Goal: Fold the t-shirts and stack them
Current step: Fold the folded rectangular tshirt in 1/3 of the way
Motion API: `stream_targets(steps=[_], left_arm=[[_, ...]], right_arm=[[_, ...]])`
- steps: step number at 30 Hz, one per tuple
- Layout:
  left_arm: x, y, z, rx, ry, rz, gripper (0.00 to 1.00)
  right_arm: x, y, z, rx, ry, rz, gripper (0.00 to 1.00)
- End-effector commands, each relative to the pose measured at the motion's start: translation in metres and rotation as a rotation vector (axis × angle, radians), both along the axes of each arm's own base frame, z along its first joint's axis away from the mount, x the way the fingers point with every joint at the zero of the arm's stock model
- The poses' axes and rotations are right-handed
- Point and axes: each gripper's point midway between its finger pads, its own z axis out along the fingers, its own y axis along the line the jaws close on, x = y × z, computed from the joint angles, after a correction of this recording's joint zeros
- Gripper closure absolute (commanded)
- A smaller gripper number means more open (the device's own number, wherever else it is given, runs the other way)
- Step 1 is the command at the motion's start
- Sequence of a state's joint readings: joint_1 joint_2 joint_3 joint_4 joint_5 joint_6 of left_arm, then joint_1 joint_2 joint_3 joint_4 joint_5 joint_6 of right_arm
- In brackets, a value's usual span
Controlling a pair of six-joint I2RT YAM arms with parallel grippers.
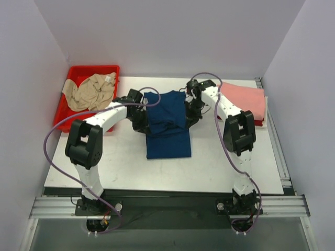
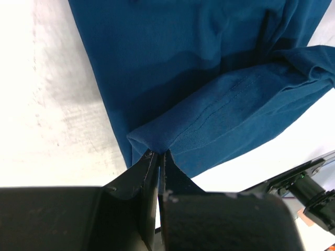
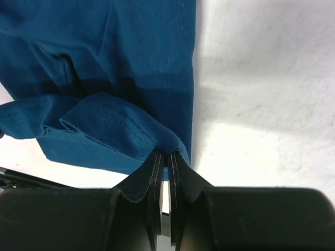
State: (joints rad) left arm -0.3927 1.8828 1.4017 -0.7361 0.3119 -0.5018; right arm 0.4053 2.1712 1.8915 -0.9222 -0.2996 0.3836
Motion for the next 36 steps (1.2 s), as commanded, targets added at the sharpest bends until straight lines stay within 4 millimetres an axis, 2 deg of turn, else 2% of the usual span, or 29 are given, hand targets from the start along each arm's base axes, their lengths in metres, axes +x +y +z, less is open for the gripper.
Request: stream_targets(steps=[1, 8, 13, 14, 15, 17, 18, 19, 20, 22, 23, 24, 25, 26, 27, 28, 29, 30, 31, 32, 33, 34, 36], left_arm=[[0.034, -0.003, 0.022, -0.035, -0.110, 0.007, 1.00], [0.048, 0.008, 0.013, -0.045, -0.102, 0.061, 1.00], [0.068, 0.010, 0.010, -0.038, -0.145, 0.080, 1.00], [0.073, 0.010, 0.008, -0.042, -0.148, 0.080, 0.98], [0.074, 0.009, 0.008, -0.046, -0.151, 0.079, 0.85], [0.082, 0.007, 0.006, -0.052, -0.170, 0.076, 0.75], [0.085, 0.008, 0.006, -0.054, -0.179, 0.079, 0.67], [0.087, 0.009, 0.007, -0.055, -0.188, 0.080, 0.61], [0.089, 0.010, 0.010, -0.055, -0.201, 0.084, 0.56], [0.093, 0.013, 0.015, -0.042, -0.239, 0.085, 0.44], [0.096, 0.018, 0.026, -0.023, -0.278, 0.100, 0.40], [0.094, 0.021, 0.026, -0.015, -0.294, 0.106, 0.35], [0.093, 0.023, 0.028, -0.008, -0.311, 0.111, 0.34], [0.092, 0.025, 0.047, -0.013, -0.366, 0.118, 0.34], [0.084, 0.024, 0.039, -0.016, -0.379, 0.114, 0.34], [0.080, 0.023, 0.043, -0.023, -0.402, 0.111, 0.34], [0.074, 0.022, 0.057, -0.034, -0.445, 0.113, 0.34], [0.065, 0.019, 0.050, -0.044, -0.460, 0.097, 0.34], [0.055, 0.010, 0.050, -0.053, -0.475, 0.068, 0.34], [0.047, 0.003, 0.060, -0.075, -0.513, 0.046, 0.35], [0.045, -0.004, 0.065, -0.095, -0.551, 0.030, 0.35], [0.026, -0.016, 0.053, -0.099, -0.536, -0.011, 0.35], [0.018, -0.032, 0.064, -0.139, -0.598, -0.048, 0.37]], right_arm=[[0.011, -0.003, 0.007, 0.016, -0.003, 0.000, 1.00], [0.024, 0.002, -0.004, 0.039, 0.010, -0.001, 1.00], [0.038, 0.006, -0.008, 0.048, -0.007, -0.005, 1.00], [0.040, 0.006, -0.009, 0.049, -0.009, -0.008, 1.00], [0.045, 0.007, -0.009, 0.052, -0.016, -0.014, 1.00], [0.049, 0.007, -0.011, 0.052, -0.019, -0.020, 1.00], [0.052, 0.007, -0.009, 0.056, -0.027, -0.027, 0.97], [0.055, 0.008, -0.008, 0.063, -0.031, -0.028, 0.72], [0.056, 0.007, -0.006, 0.065, -0.039, -0.029, 0.61], [0.059, 0.009, 0.002, 0.071, -0.062, -0.022, 0.47], [0.060, 0.009, 0.008, 0.076, -0.080, -0.017, 0.45], [0.060, 0.008, 0.013, 0.079, -0.089, -0.016, 0.44], [0.059, 0.008, 0.016, 0.075, -0.097, -0.003, 0.43], [0.057, 0.009, 0.027, 0.083, -0.121, 0.002, 0.43], [0.054, 0.010, 0.031, 0.085, -0.129, 0.011, 0.43], [0.046, 0.010, 0.028, 0.085, -0.117, 0.022, 0.43], [0.041, 0.012, 0.039, 0.096, -0.134, 0.030, 0.44], [0.036, 0.014, 0.041, 0.100, -0.136, 0.038, 0.44], [0.022, 0.019, 0.035, 0.092, -0.112, 0.057, 0.44], [0.017, 0.020, 0.045, 0.094, -0.133, 0.068, 0.44], [0.009, 0.022, 0.044, 0.089, -0.129, 0.080, 0.44], [0.002, 0.029, 0.045, 0.093, -0.133, 0.098, 0.44], [-0.013, 0.033, 0.043, 0.099, -0.112, 0.099, 0.44]])
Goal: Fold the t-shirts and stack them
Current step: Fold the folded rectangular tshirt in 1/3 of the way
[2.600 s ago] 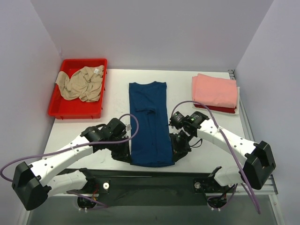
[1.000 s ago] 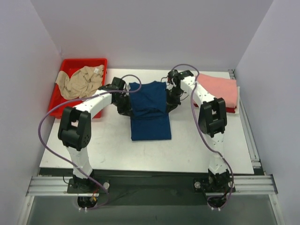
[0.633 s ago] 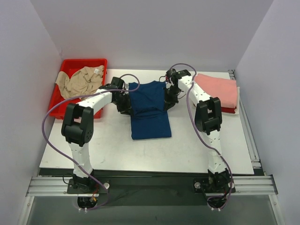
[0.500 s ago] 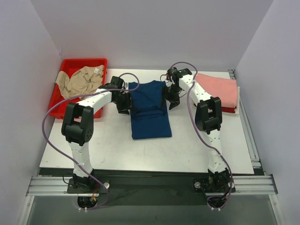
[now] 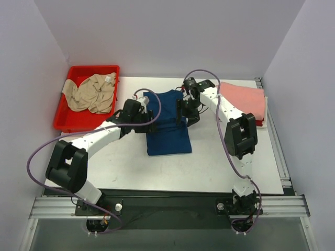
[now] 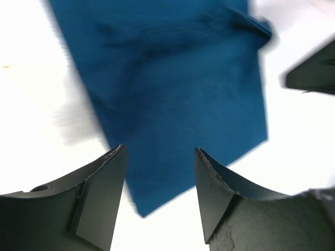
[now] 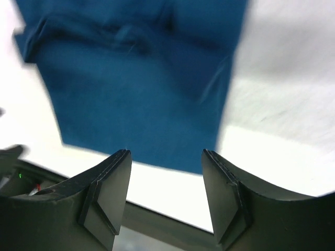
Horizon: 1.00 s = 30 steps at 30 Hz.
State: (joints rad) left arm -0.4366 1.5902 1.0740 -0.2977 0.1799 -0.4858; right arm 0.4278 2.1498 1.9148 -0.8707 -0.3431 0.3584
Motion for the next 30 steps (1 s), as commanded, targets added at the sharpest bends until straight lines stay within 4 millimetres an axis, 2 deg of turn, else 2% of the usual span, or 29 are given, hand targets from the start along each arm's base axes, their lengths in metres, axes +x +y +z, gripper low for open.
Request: stream_targets(steps=[1, 2, 3, 4, 5, 6, 12, 16, 22, 25, 26, 29, 30], left_arm=[[0.000, -0.039, 0.030, -0.081, -0.198, -0.096, 0.37], [-0.014, -0.050, 0.025, -0.093, -0.201, -0.138, 0.38], [-0.013, -0.062, 0.035, -0.134, -0.260, -0.163, 0.38], [-0.016, -0.069, 0.035, -0.150, -0.273, -0.181, 0.39], [-0.026, -0.076, 0.026, -0.157, -0.264, -0.213, 0.39], [-0.025, -0.081, 0.028, -0.172, -0.289, -0.222, 0.40], [-0.040, -0.101, -0.003, -0.162, -0.301, -0.303, 0.42], [-0.048, -0.109, -0.029, -0.144, -0.267, -0.339, 0.42], [-0.056, -0.102, -0.078, -0.041, -0.189, -0.335, 0.43], [-0.061, -0.094, -0.094, 0.005, -0.159, -0.337, 0.43], [-0.069, -0.089, -0.101, 0.022, -0.143, -0.342, 0.43], [-0.079, -0.080, -0.108, 0.041, -0.131, -0.349, 0.43], [-0.089, -0.074, -0.116, 0.056, -0.110, -0.355, 0.43]], right_arm=[[-0.025, 0.016, 0.025, 0.031, -0.039, 0.045, 0.44], [-0.035, 0.019, 0.019, 0.029, -0.021, 0.053, 0.44], [-0.039, 0.024, 0.018, 0.045, -0.008, 0.041, 0.44], [-0.041, 0.028, 0.014, 0.056, -0.002, 0.042, 0.44], [-0.044, 0.031, 0.008, 0.056, 0.016, 0.042, 0.44], [-0.046, 0.034, 0.004, 0.062, 0.033, 0.031, 0.44], [-0.038, 0.045, -0.023, 0.052, 0.068, 0.015, 0.44], [-0.026, 0.056, -0.028, 0.069, 0.062, 0.017, 0.45], [-0.016, 0.064, -0.053, 0.056, 0.093, -0.010, 0.45], [-0.007, 0.064, -0.058, 0.036, 0.076, -0.031, 0.45], [-0.003, 0.063, -0.058, 0.031, 0.067, -0.038, 0.45], [0.011, 0.064, -0.057, 0.023, 0.026, -0.074, 0.45], [0.020, 0.064, -0.053, 0.030, 0.004, -0.091, 0.45]])
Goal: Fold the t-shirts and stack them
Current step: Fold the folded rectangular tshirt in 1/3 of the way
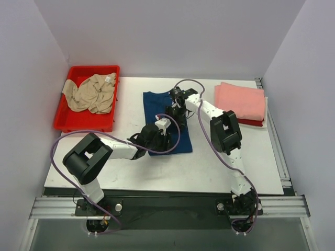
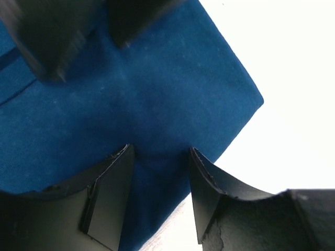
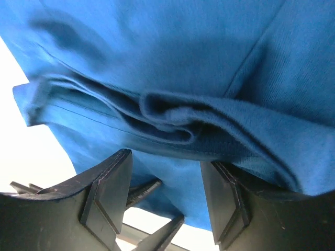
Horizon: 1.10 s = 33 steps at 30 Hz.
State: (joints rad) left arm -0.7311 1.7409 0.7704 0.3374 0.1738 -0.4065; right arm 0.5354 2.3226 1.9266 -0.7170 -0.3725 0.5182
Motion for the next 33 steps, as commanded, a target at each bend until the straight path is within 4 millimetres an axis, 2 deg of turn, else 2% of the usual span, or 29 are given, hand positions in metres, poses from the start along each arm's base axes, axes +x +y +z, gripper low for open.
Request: stream_targets(steps=[1, 3, 4, 6, 8, 12, 15, 16, 18, 19, 21, 22, 23, 24, 25, 26, 27, 28, 29, 30, 32, 33], left_arm=[[-0.031, 0.029, -0.041, 0.130, 0.074, -0.008, 0.43], [-0.046, 0.038, -0.051, 0.155, 0.100, -0.019, 0.43], [-0.050, 0.040, -0.051, 0.159, 0.100, -0.021, 0.43], [-0.065, 0.049, -0.059, 0.180, 0.129, -0.033, 0.43], [-0.073, 0.051, -0.061, 0.180, 0.135, -0.048, 0.43], [-0.081, 0.054, -0.060, 0.205, 0.136, -0.074, 0.43], [-0.079, 0.052, -0.050, 0.211, 0.122, -0.079, 0.43], [-0.077, 0.048, -0.041, 0.197, 0.106, -0.079, 0.43], [-0.071, 0.042, -0.026, 0.187, 0.090, -0.080, 0.41], [-0.065, 0.040, -0.012, 0.174, 0.062, -0.067, 0.41], [-0.054, 0.035, 0.012, 0.171, 0.033, -0.049, 0.40], [-0.049, 0.035, 0.026, 0.168, 0.007, -0.034, 0.40], [-0.043, 0.032, 0.043, 0.163, -0.002, -0.026, 0.39], [-0.039, 0.031, 0.054, 0.157, -0.020, -0.016, 0.38], [-0.034, 0.031, 0.070, 0.142, -0.049, 0.001, 0.37], [-0.032, 0.033, 0.080, 0.143, -0.052, 0.015, 0.36], [-0.021, 0.033, 0.099, 0.114, -0.073, 0.045, 0.33], [-0.015, 0.035, 0.114, 0.092, -0.088, 0.064, 0.32], [-0.011, 0.042, 0.118, 0.094, -0.073, 0.088, 0.32], [0.002, 0.050, 0.132, 0.066, -0.070, 0.142, 0.31], [0.009, 0.067, 0.135, 0.053, -0.026, 0.202, 0.31], [0.012, 0.075, 0.133, 0.050, -0.009, 0.228, 0.31]], right_arm=[[0.031, 0.000, 0.010, -0.013, -0.085, -0.069, 0.45], [0.050, 0.002, 0.018, 0.000, -0.132, -0.096, 0.45], [0.058, -0.001, 0.014, -0.020, -0.145, -0.124, 0.45], [0.074, -0.005, 0.017, -0.009, -0.167, -0.171, 0.45], [0.092, 0.000, 0.021, 0.023, -0.189, -0.218, 0.45], [0.123, 0.007, 0.042, 0.099, -0.247, -0.281, 0.45], [0.137, 0.008, 0.062, 0.168, -0.280, -0.311, 0.45], [0.142, 0.001, 0.075, 0.185, -0.301, -0.322, 0.45], [0.141, -0.004, 0.082, 0.202, -0.305, -0.310, 0.45], [0.141, -0.009, 0.096, 0.216, -0.325, -0.310, 0.45], [0.137, -0.028, 0.093, 0.200, -0.313, -0.314, 0.45], [0.134, -0.033, 0.109, 0.215, -0.332, -0.306, 0.44], [0.133, -0.044, 0.110, 0.209, -0.331, -0.317, 0.44], [0.125, -0.053, 0.102, 0.190, -0.311, -0.306, 0.44], [0.118, -0.059, 0.115, 0.199, -0.324, -0.303, 0.44], [0.113, -0.064, 0.116, 0.195, -0.322, -0.298, 0.44], [0.101, -0.073, 0.106, 0.176, -0.290, -0.298, 0.44], [0.092, -0.076, 0.119, 0.182, -0.314, -0.271, 0.44], [0.084, -0.078, 0.120, 0.182, -0.308, -0.256, 0.44], [0.064, -0.083, 0.115, 0.171, -0.279, -0.241, 0.44], [0.041, -0.084, 0.108, 0.175, -0.241, -0.210, 0.44], [0.028, -0.084, 0.114, 0.183, -0.244, -0.195, 0.44]])
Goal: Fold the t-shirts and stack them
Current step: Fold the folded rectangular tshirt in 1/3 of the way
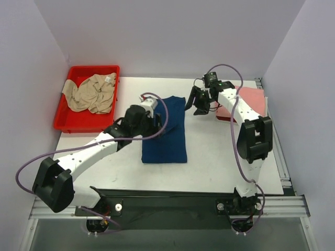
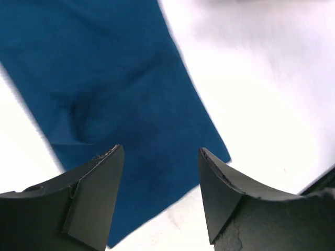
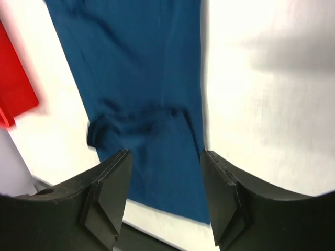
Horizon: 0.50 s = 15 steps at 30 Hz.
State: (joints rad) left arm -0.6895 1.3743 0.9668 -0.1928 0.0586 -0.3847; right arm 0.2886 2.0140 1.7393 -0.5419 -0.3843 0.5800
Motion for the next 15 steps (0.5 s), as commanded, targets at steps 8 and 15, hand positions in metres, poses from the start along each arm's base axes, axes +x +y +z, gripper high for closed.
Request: stream_targets(steps=[8, 15], left_arm=[[0.005, 0.063, -0.014, -0.055, 0.133, 0.108, 0.32], [-0.013, 0.024, -0.033, -0.227, 0.248, -0.051, 0.33]], right_arm=[[-0.131, 0.035, -0.023, 0.018, 0.149, 0.264, 0.45], [-0.162, 0.066, -0.041, 0.062, 0.248, 0.369, 0.45]])
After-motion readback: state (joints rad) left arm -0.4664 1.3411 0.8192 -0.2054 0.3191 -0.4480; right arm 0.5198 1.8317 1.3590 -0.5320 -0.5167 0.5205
